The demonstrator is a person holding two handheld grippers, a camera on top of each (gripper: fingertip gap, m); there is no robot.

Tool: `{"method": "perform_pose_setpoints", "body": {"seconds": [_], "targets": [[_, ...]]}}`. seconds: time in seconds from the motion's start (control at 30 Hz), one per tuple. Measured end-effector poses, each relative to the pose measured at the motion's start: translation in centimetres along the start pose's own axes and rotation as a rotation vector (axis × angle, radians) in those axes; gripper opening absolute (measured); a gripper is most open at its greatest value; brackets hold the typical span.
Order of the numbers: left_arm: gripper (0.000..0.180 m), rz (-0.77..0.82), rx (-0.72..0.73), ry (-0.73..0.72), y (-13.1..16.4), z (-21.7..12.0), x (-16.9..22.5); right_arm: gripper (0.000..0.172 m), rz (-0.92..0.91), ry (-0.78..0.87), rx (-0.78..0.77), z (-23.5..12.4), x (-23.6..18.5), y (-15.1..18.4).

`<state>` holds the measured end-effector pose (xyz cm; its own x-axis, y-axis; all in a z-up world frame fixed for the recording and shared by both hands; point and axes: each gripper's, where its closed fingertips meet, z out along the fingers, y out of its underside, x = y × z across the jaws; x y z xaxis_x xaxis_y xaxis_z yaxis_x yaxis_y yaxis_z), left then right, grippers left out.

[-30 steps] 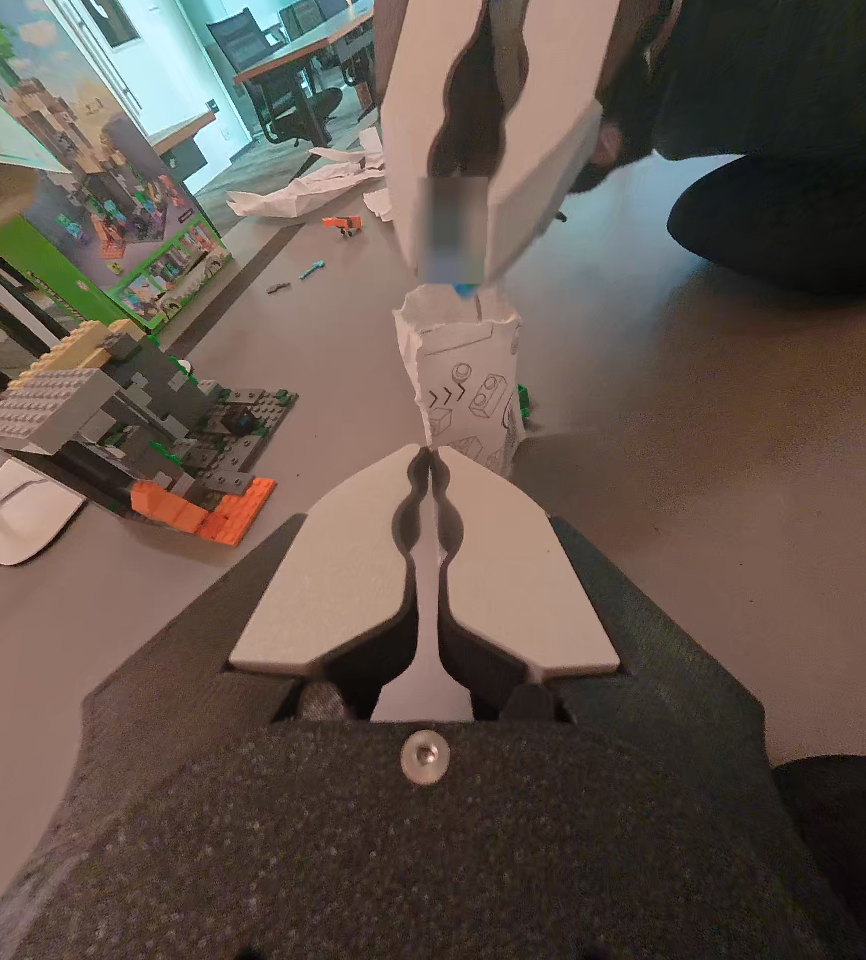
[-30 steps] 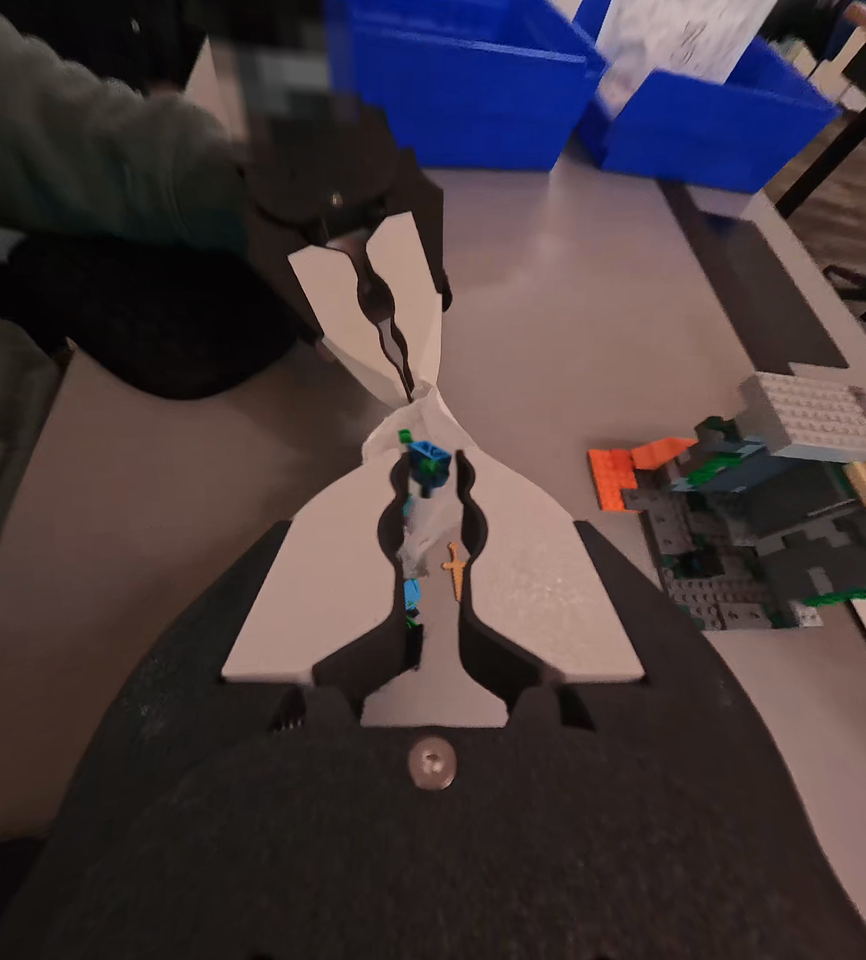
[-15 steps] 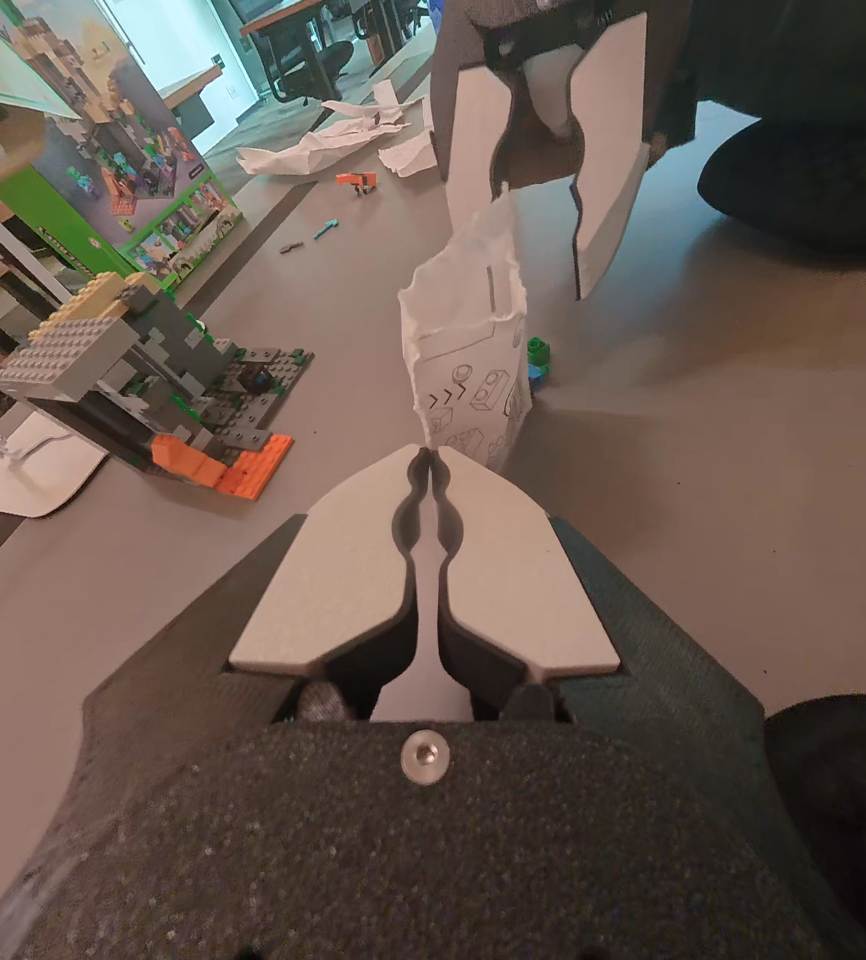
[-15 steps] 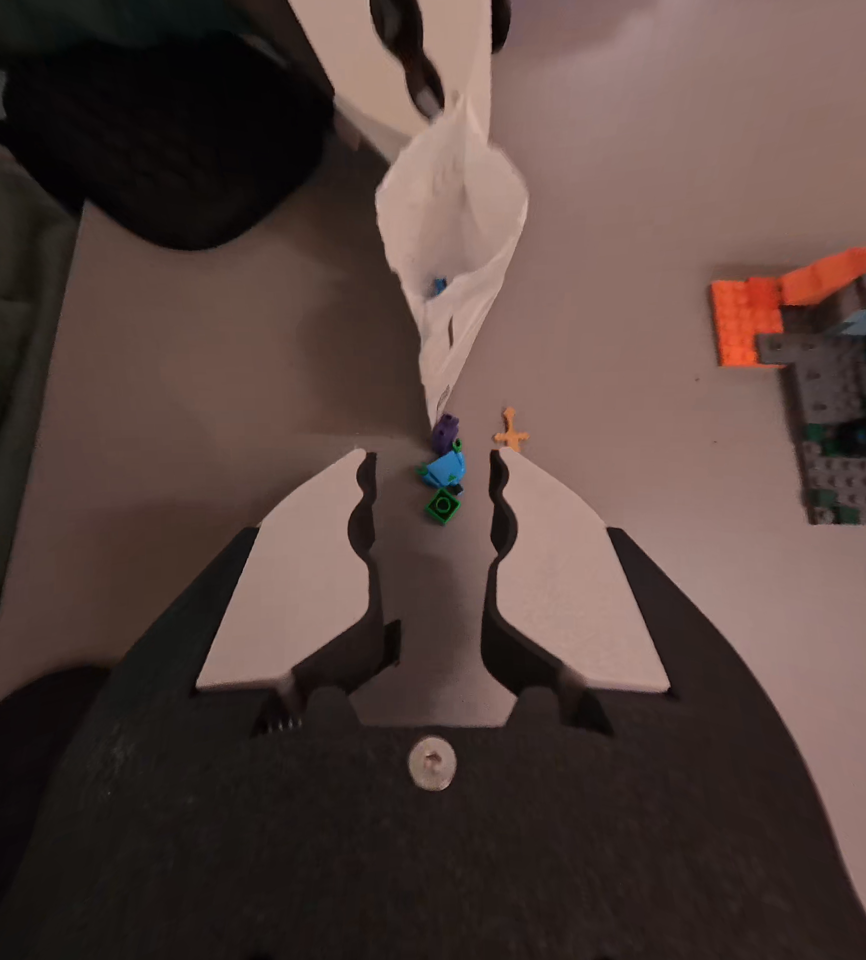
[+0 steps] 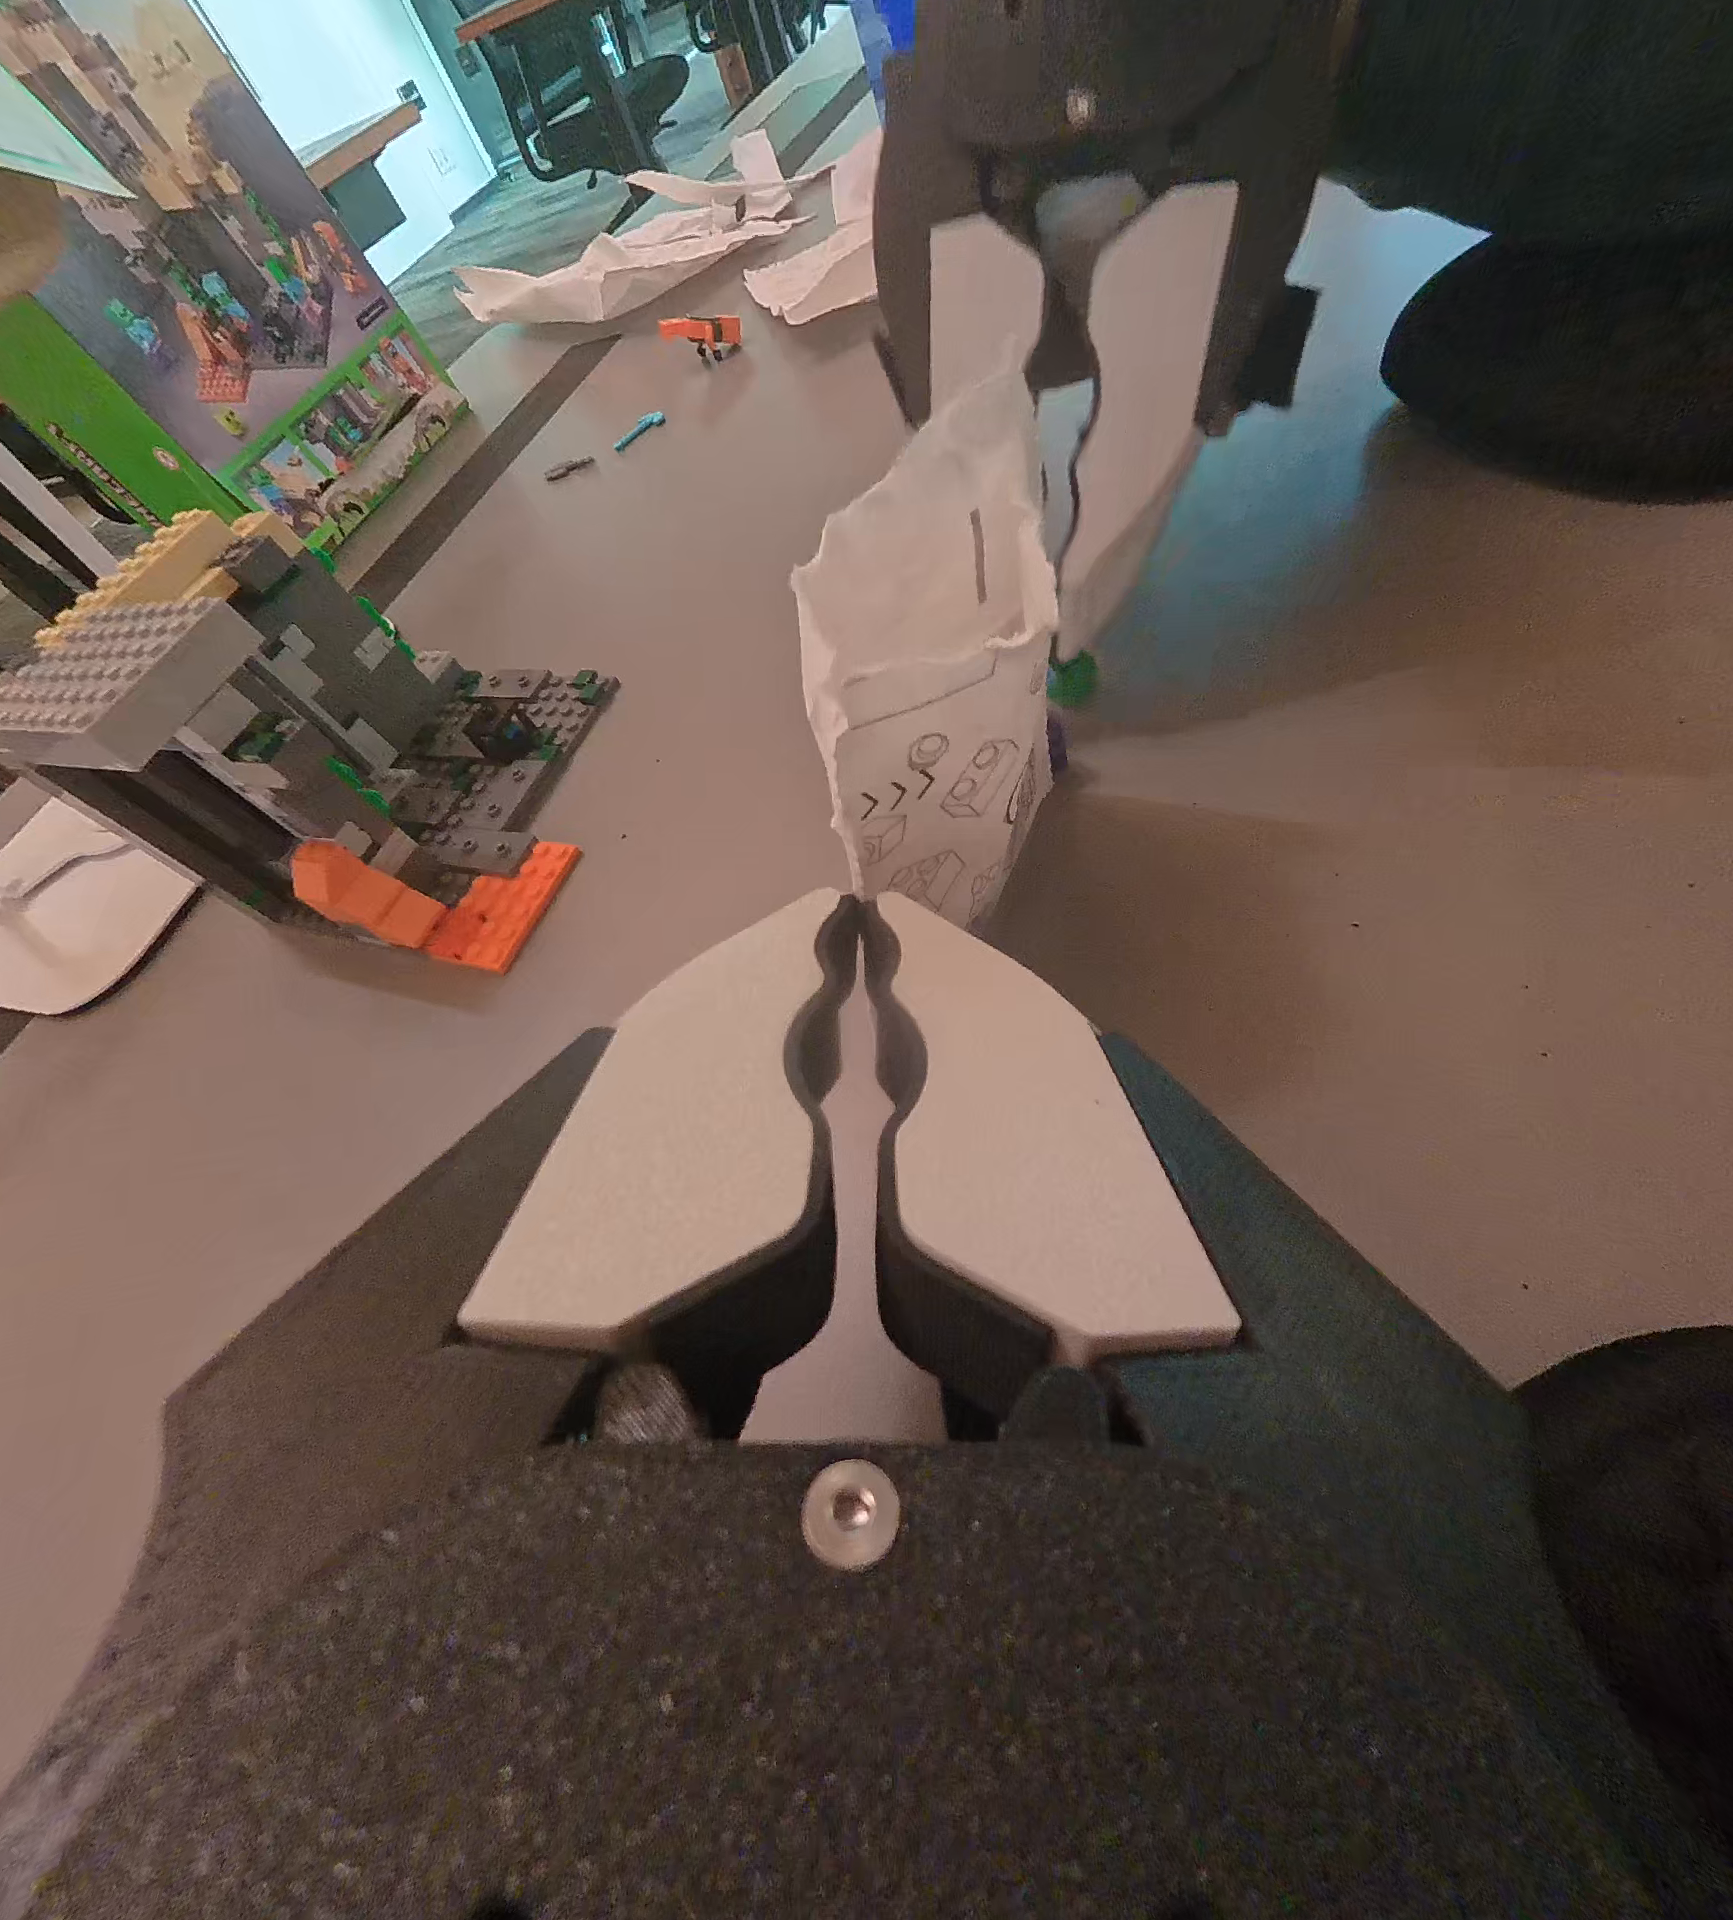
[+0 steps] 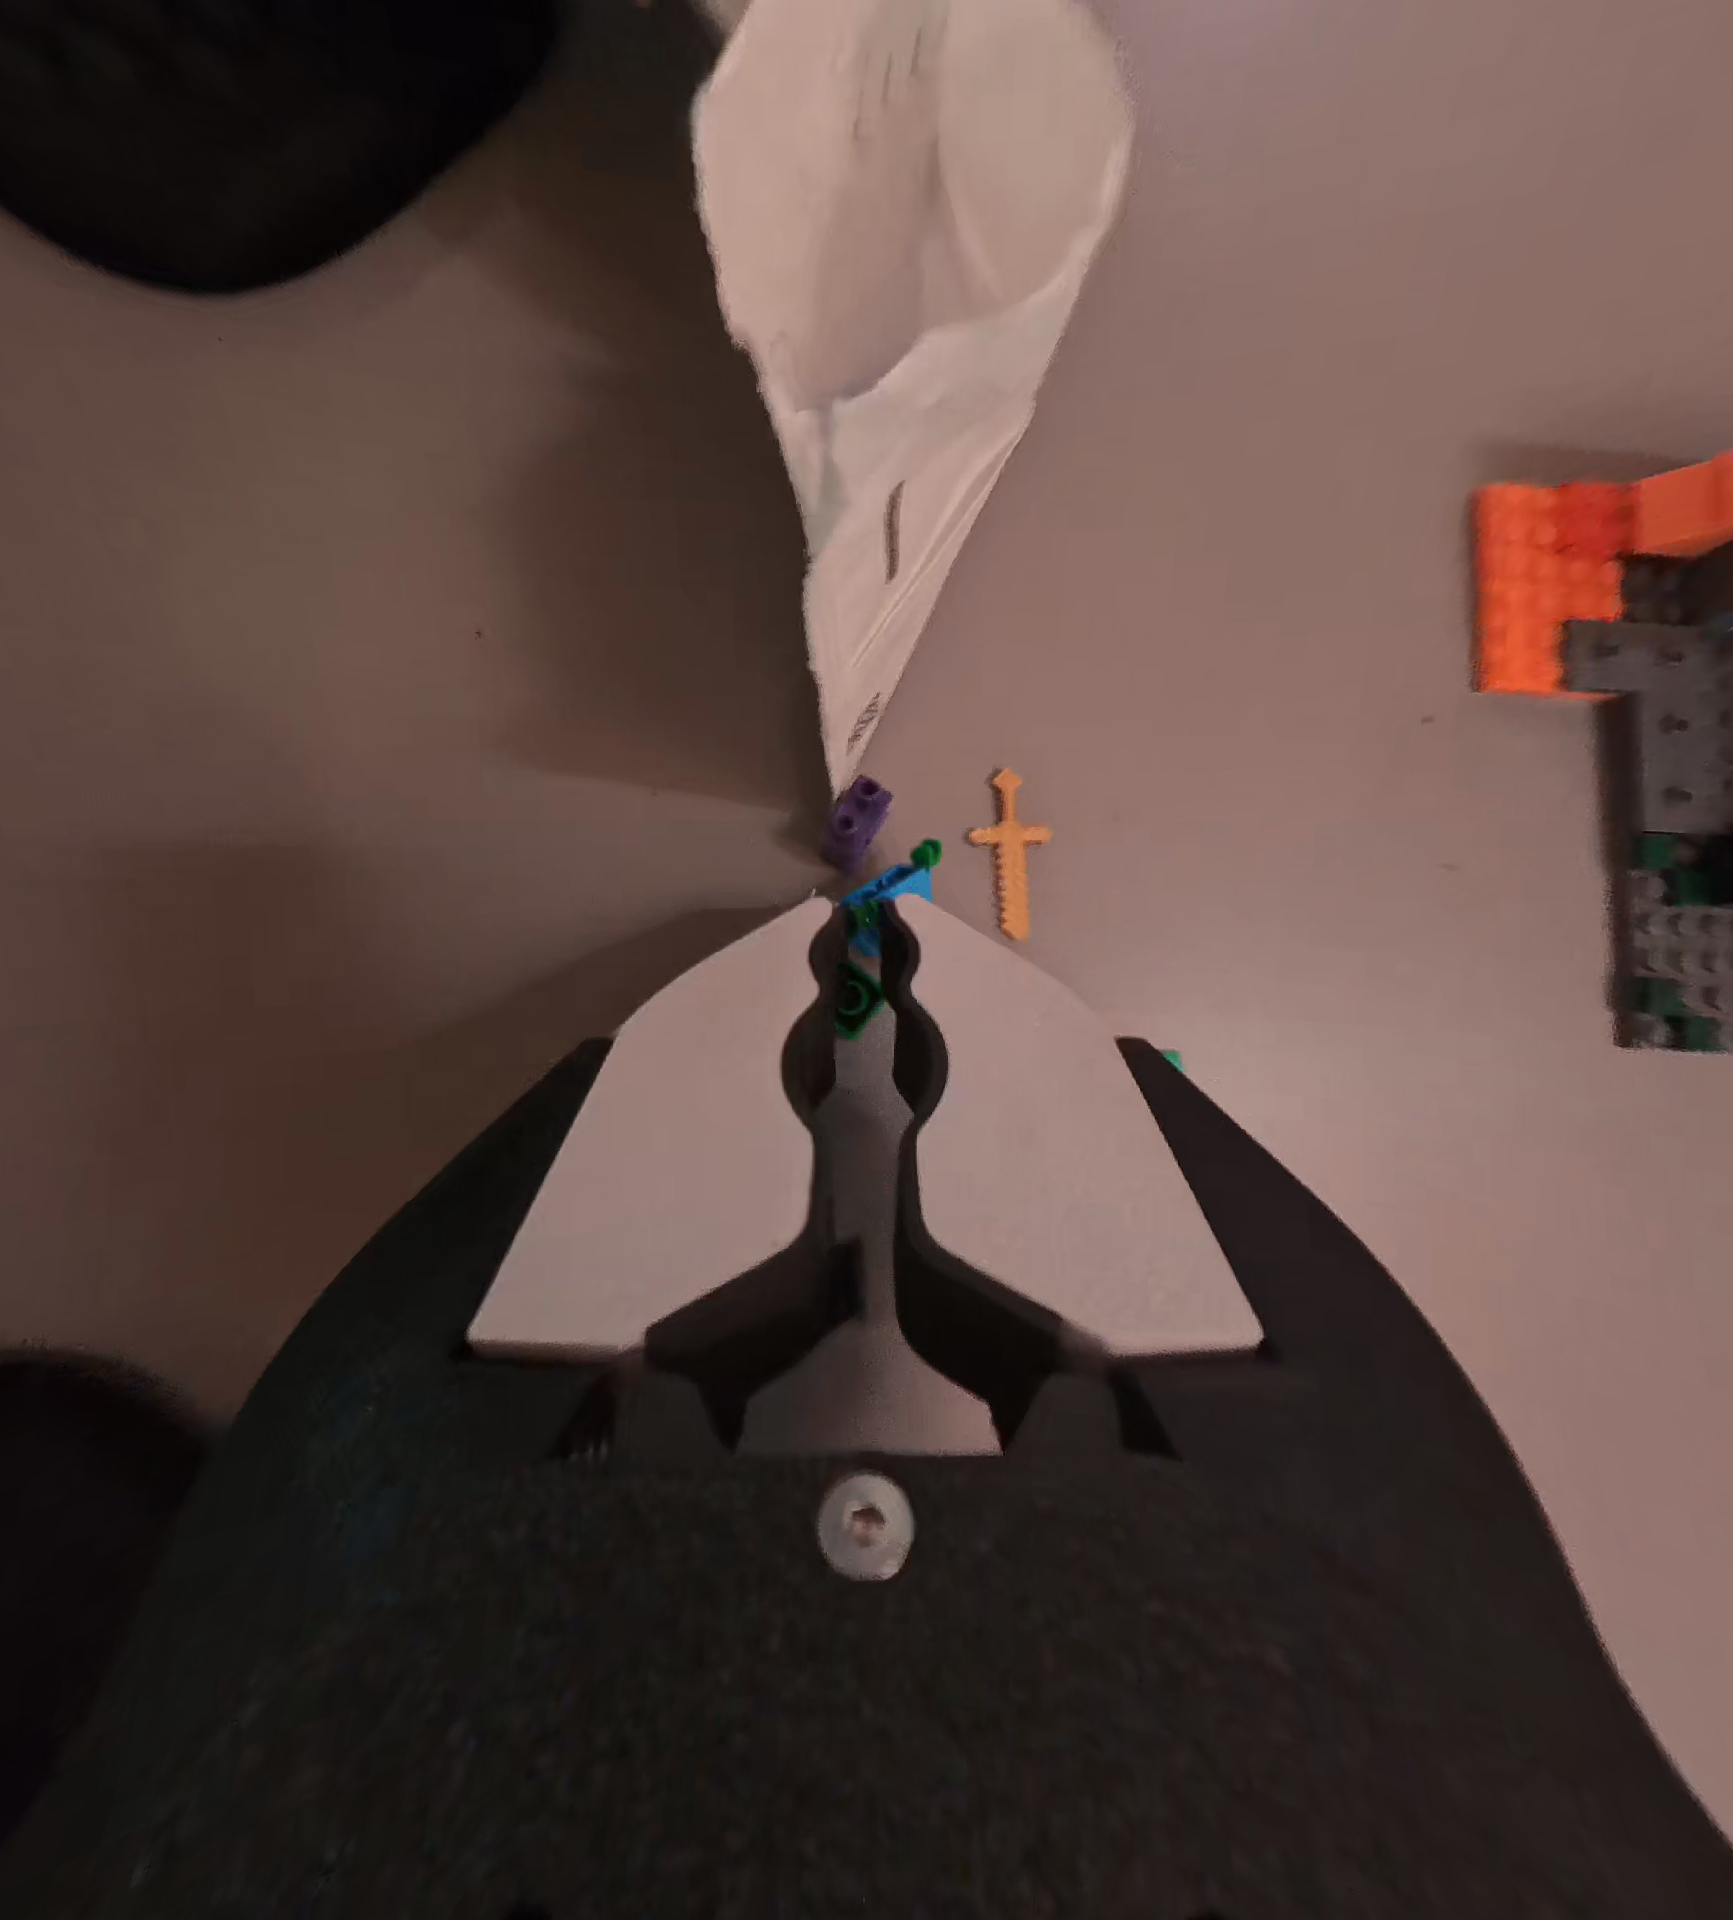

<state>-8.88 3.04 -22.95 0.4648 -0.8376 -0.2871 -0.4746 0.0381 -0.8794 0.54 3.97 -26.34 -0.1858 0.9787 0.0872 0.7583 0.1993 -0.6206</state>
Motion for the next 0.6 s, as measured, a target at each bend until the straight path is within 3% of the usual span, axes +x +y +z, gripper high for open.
{"method": "perform_pose_setpoints", "body": {"seconds": [0.03, 0.33, 0.43, 0.6], "targets": [[0.001, 0.0, -0.001, 0.003, 0.0, 0.0, 0.1, 0.005, 0.004, 0.018, 0.031, -0.8, 0.3, -0.5], [0.001, 0.001, -0.006, 0.019, 0.0, 0.3, 0.4, 0.005, -0.075, 0.101, 0.436, -7.0, -0.2, -8.6], [0.0, 0.002, -0.008, 0.024, 0.0, 0.4, 0.6, 0.005, -0.104, 0.123, 0.431, -6.1, -0.5, -10.0], [0.001, 0.003, -0.011, 0.027, 0.0, 0.5, 0.7, 0.018, -0.077, 0.099, 0.362, -3.4, -0.4, -9.2]]}}
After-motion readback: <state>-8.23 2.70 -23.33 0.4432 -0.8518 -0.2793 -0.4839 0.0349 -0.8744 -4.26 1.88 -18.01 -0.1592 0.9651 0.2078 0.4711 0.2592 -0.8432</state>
